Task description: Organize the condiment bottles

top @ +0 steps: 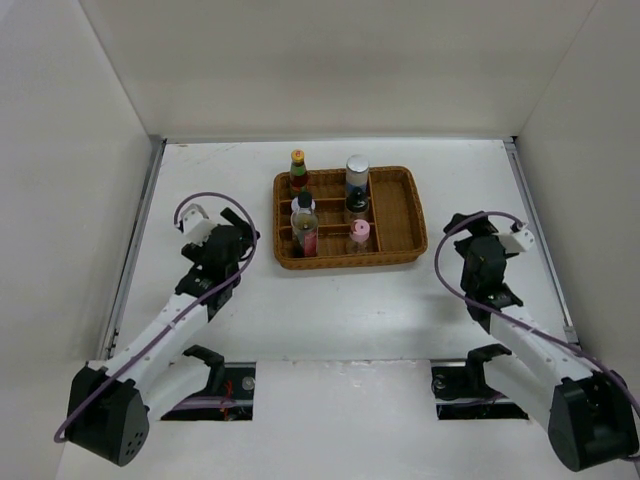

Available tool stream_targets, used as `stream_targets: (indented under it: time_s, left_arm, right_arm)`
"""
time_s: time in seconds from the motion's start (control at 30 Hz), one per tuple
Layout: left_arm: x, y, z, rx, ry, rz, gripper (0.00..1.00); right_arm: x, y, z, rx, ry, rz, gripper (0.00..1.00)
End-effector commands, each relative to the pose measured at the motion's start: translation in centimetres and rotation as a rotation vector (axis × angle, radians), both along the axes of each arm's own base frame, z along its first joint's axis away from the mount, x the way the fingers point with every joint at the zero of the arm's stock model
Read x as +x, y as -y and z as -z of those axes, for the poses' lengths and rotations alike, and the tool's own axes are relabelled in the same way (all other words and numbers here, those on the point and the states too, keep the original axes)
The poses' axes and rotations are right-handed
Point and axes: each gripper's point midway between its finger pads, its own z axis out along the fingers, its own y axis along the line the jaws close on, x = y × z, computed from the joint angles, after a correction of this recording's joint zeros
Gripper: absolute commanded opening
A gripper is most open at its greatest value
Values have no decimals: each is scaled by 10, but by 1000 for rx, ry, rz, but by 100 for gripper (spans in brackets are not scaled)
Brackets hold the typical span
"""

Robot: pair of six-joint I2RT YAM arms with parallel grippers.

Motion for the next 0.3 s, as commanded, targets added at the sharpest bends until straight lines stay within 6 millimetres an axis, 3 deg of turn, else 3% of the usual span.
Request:
stream_targets:
  time_s: [0.0, 0.27]
  left_arm:
    - [-4, -4, -13, 40, -31, 16, 100]
    - [0, 7, -33, 51, -10, 74, 100]
  right_arm:
    - [7, 2, -17, 143, 97, 43, 100]
    - [7, -2, -21, 144, 113, 31, 100]
